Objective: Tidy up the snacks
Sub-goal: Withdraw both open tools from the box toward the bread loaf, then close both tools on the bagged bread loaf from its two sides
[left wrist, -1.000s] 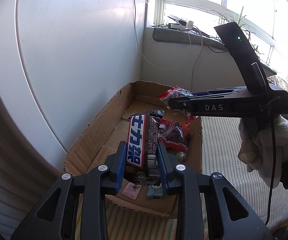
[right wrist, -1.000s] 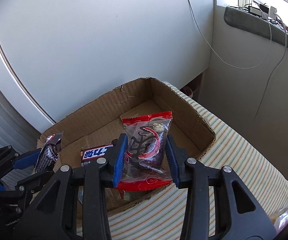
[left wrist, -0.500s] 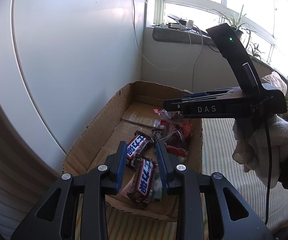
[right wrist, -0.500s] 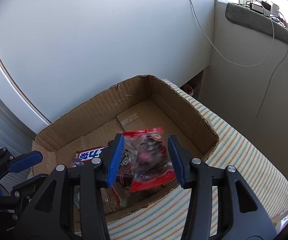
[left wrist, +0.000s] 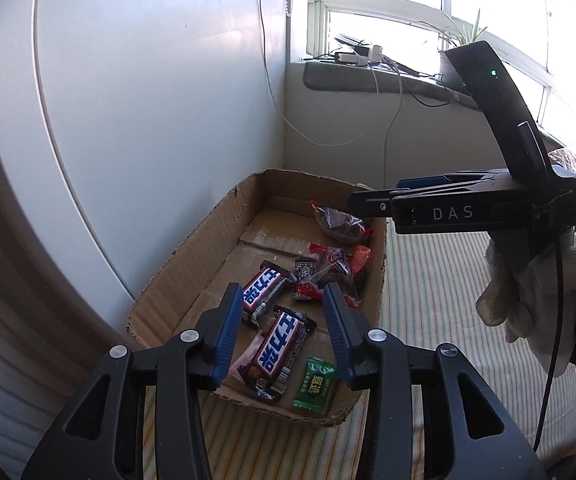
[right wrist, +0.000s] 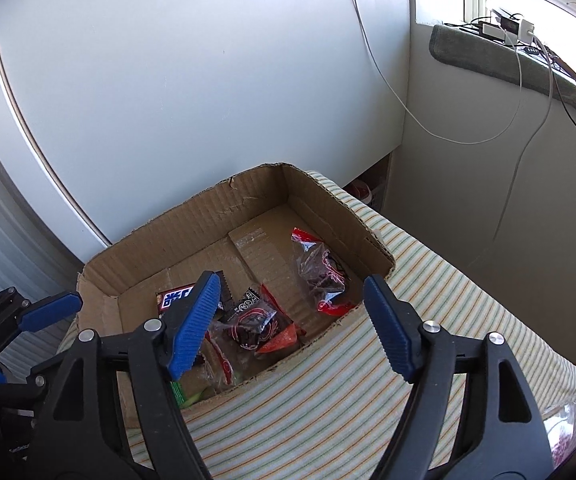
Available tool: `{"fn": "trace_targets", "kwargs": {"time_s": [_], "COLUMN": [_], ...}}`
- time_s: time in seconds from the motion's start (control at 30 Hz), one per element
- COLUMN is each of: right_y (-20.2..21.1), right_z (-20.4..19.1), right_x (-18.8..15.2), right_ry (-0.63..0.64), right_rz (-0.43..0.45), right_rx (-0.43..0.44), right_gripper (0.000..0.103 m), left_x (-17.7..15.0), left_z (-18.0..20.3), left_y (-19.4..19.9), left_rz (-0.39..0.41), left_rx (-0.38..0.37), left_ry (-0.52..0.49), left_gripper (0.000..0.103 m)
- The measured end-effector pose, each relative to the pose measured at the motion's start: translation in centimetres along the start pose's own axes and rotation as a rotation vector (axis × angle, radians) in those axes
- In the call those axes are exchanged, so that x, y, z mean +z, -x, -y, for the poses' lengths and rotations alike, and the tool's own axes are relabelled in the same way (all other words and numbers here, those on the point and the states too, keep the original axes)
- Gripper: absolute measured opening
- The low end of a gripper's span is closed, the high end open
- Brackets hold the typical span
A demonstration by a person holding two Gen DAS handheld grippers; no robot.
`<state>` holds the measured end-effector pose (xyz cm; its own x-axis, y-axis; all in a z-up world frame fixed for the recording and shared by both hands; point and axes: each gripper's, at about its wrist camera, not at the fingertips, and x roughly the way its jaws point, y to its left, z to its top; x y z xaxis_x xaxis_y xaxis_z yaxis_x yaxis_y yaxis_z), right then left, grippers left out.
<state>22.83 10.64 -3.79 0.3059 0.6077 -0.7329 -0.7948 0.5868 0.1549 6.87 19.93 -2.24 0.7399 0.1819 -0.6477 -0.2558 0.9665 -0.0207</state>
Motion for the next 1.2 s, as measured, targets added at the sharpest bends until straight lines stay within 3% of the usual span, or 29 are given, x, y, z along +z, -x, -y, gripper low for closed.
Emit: {"fn": "trace_targets", "kwargs": {"time_s": [0.5, 0.57, 0.77, 0.87, 1.07, 1.2], "right_y": [9.9, 11.2, 14.7, 15.8, 17.8, 18.2], "right_z": [4.9, 5.8, 9.0, 10.8, 14.5, 17.2], "right_x": [-6.2, -7.1, -9.6, -10.6, -12.9, -14.2], "right_ry": [-0.073, -0.083, -0.149, -0.182, -0.242, -0.292], "right_rz": [0.077, 0.089, 0.12, 0.131, 0.16, 0.153], "right_rx": [-0.046, -0.069, -0.132, -0.166, -0.229, -0.216], "right_gripper": [0.078, 0.083, 0.099, 0.1, 0.1, 0.1], "left_x": [-0.8, -0.8, -0.8, -0.7, -0.6, -0.7], "left_z": [6.5, 7.6, 11.1, 12.5, 15.1, 16.8], "left_y": [2.2, 2.1, 1.6, 1.1, -0.6, -2.2], "left_rz": [0.025, 0.025, 0.018, 0.013, -0.023, -0.067], "left_rx": [-0.053, -0.067, -0.12, -0.147, -0.24, -0.303], "left_ry": [-0.053, -0.066, -0.112, -0.122, -0.104, -0.088], "left_gripper": [0.047, 0.051, 0.058, 0.065, 0.066, 0.066]}}
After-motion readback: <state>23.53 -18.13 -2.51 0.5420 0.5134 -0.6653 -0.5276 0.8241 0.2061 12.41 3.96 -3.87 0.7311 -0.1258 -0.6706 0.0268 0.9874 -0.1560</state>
